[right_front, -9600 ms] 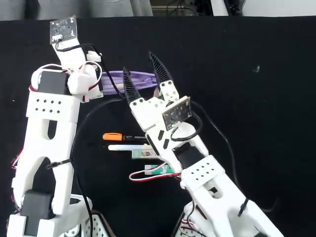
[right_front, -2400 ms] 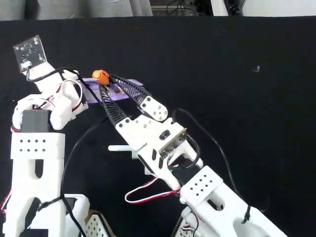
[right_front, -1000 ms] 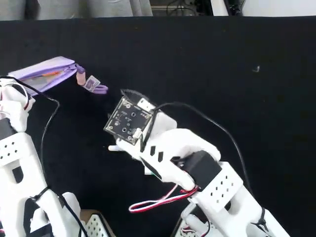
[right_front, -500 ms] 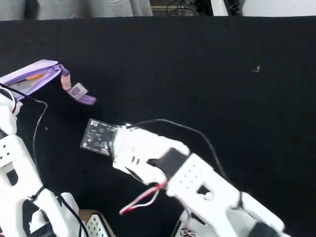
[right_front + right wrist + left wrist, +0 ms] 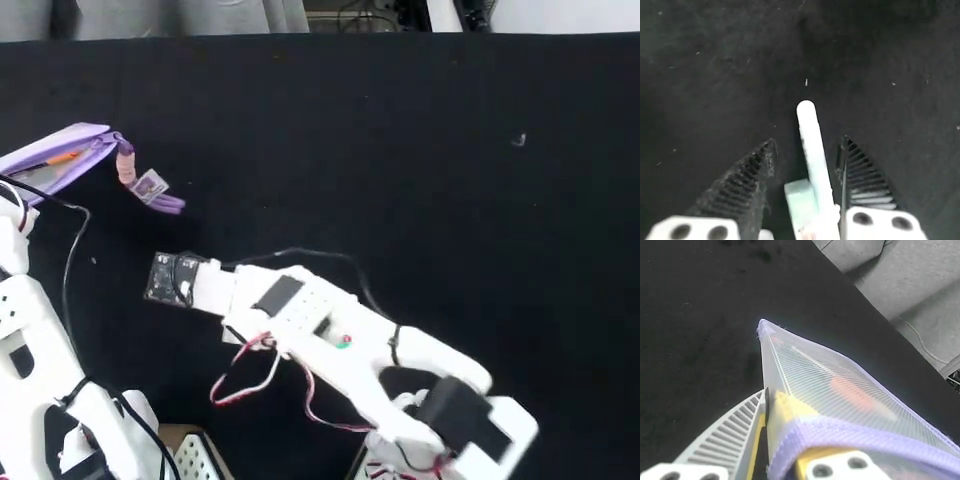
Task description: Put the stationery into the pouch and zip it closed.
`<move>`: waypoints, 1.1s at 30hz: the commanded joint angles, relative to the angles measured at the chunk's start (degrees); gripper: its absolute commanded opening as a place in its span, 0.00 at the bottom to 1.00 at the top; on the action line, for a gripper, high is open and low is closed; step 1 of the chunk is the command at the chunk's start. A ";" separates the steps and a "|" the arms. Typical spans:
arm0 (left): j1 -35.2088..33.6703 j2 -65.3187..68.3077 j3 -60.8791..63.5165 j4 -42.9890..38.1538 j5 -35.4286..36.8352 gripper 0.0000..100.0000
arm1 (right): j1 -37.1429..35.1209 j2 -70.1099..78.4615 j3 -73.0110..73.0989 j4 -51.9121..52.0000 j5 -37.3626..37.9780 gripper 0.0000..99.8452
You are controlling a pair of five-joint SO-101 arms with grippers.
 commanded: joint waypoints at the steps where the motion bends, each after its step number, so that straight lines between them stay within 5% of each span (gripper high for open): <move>1: -0.40 -0.26 -3.47 -1.76 0.53 0.03 | 2.99 3.65 -5.23 -1.49 0.35 0.20; 6: -0.40 -0.26 -3.47 -1.76 0.53 0.03 | 4.57 11.03 -9.54 -1.49 0.44 0.19; 15: -0.31 -0.26 -3.47 -1.41 0.53 0.03 | 5.63 18.42 -19.38 7.47 0.44 0.01; 26: -0.13 -0.35 -3.30 -1.32 0.53 0.03 | 13.45 19.03 -28.97 16.18 0.35 0.01; 33: 3.56 -0.35 -3.47 0.44 0.53 0.03 | 18.73 6.64 -30.81 17.14 0.62 0.01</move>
